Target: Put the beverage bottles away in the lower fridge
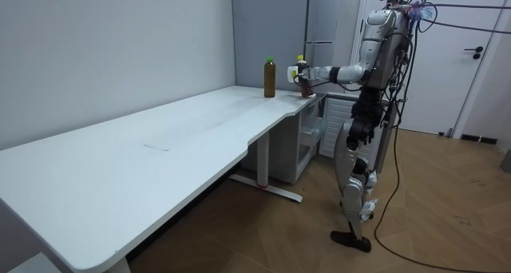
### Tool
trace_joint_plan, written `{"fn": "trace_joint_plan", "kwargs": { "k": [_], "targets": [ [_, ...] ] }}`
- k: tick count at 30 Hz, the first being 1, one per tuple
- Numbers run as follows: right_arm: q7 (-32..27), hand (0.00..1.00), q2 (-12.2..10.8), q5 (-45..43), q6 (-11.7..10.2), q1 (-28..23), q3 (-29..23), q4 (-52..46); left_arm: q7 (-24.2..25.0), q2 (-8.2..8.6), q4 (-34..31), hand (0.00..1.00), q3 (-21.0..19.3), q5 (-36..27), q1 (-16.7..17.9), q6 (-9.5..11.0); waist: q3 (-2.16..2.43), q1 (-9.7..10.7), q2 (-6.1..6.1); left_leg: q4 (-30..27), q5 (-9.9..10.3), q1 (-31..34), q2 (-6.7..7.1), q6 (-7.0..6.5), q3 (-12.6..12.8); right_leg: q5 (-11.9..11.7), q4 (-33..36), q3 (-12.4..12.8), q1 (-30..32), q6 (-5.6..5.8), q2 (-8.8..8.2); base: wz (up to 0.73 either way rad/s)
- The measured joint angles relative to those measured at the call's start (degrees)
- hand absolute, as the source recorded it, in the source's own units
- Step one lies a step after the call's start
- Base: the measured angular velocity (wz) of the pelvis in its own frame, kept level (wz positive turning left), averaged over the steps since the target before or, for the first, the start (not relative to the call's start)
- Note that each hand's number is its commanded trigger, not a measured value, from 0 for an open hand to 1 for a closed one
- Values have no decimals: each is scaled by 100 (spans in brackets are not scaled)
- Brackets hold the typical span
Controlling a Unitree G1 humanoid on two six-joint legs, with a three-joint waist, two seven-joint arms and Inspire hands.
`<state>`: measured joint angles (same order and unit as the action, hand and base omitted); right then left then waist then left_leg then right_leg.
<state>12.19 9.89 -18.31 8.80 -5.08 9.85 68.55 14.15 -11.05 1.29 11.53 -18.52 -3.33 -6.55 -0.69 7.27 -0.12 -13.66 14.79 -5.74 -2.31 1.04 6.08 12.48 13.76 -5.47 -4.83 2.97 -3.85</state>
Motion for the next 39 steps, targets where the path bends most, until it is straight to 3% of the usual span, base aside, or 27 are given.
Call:
{"fn": "trace_joint_plan", "kwargs": {
  "k": [6, 10, 17, 22, 29, 33, 39],
  "targets": [
    [-241, 0, 7, 145, -30, 106, 3, 6, -26, 37, -4, 100, 191, -121, 0, 1, -22, 33, 19, 40, 0, -88, 1, 0, 1, -5, -56, -8, -107, -5, 3, 0],
    [-285, 0, 81, 133, -13, 128, 6, -141, 16, 113, -22, 100, 321, -238, -21, 2, -8, 16, 62, 38, 0, -6, -1, 0, 2, -19, -66, -9, -7, -15, 6, 0],
    [-280, 0, 140, -4, -18, 171, 7, -414, 150, 112, -199, 100, 467, -446, -40, 3, -41, 17, 7, 51, -1, 33, -2, 0, 1, -20, -65, -30, 35, -16, 2, 0],
    [-299, 0, 260, -1, -29, 174, 8, -811, 181, 112, -439, 100, 509, -459, -84, 13, -37, 12, -22, 50, -1, 101, -4, 0, 1, -25, -83, -23, 103, -20, 5, 0],
    [-455, 0, 290, 13, -187, 174, 16, -1001, 296, 105, -468, 100, 641, -847, -127, 42, -33, 13, -27, 50, 0, 114, -7, 0, 0, -27, -115, 11, 113, -22, 10, -1],
    [-524, 0, 285, 10, -187, 166, 23, -1180, 462, 104, -468, 100, 835, -861, -331, 65, -20, 15, -46, 52, 0, 128, -6, 0, 26, -28, -107, 54, 150, -22, 13, -5],
    [-525, 0, 286, 13, -191, 103, 160, -1829, 511, 102, -463, 100, 1000, -877, -363, 133, -13, 52, -93, 51, 0, 115, -9, 0, 110, -30, -111, 65, 139, -20, 11, -1]
  ]
}}
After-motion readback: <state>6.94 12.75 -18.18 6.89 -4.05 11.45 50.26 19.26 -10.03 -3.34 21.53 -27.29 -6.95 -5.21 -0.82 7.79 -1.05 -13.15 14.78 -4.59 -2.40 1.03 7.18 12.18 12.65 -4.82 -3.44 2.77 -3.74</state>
